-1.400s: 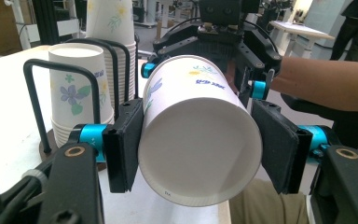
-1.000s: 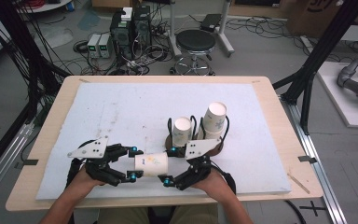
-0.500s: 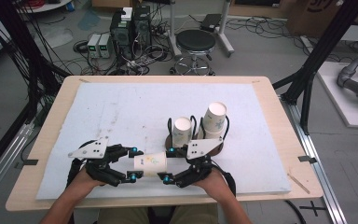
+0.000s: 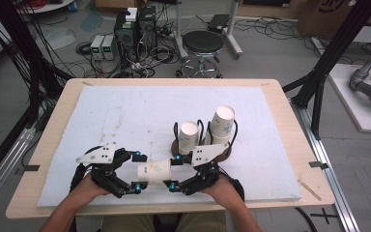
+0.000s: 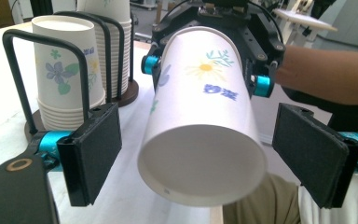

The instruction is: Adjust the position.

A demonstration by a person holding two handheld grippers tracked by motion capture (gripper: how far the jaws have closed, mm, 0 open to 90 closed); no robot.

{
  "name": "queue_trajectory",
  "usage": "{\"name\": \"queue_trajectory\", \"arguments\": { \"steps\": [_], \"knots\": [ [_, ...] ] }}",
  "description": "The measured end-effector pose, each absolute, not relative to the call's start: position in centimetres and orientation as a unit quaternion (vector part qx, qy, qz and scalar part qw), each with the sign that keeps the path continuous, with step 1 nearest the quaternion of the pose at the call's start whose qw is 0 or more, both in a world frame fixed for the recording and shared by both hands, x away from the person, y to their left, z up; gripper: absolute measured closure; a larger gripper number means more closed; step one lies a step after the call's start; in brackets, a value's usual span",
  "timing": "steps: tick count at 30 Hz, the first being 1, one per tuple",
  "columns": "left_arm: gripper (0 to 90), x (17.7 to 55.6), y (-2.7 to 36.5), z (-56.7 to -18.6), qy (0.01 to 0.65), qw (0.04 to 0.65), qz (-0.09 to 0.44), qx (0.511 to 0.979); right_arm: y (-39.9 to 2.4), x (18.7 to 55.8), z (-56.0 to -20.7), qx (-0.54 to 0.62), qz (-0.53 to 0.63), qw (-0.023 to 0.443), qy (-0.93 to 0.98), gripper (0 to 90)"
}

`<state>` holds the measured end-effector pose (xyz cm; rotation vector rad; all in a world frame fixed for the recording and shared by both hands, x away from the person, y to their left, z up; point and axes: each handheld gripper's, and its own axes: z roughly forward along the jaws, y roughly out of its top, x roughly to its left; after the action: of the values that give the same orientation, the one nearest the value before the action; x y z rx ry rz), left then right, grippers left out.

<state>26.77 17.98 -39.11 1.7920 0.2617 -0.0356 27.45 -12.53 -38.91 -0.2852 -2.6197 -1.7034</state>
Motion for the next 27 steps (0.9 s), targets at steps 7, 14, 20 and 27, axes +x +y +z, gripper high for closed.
{"name": "queue_trajectory", "arguments": {
  "steps": [7, 14, 20, 27],
  "knots": [
    [15.5, 26.6, 18.5, -38.5, 0.119, 0.598, -0.001, 0.792, -12.6, 27.8, -38.3, -0.092, -0.527, -0.011, -0.845, 33.5],
    [15.5, 26.5, 19.2, -37.6, 0.123, 0.577, 0.019, 0.807, -12.1, 28.2, -37.3, -0.093, -0.489, -0.022, -0.867, 33.5],
    [15.5, 26.4, 19.2, -37.2, 0.126, 0.566, 0.028, 0.814, -11.5, 28.4, -36.3, -0.085, -0.464, -0.033, -0.881, 33.5],
    [15.7, 26.4, 19.0, -36.9, 0.122, 0.550, 0.036, 0.825, -10.6, 28.6, -35.4, -0.070, -0.430, -0.041, -0.899, 33.4]
  ]
}}
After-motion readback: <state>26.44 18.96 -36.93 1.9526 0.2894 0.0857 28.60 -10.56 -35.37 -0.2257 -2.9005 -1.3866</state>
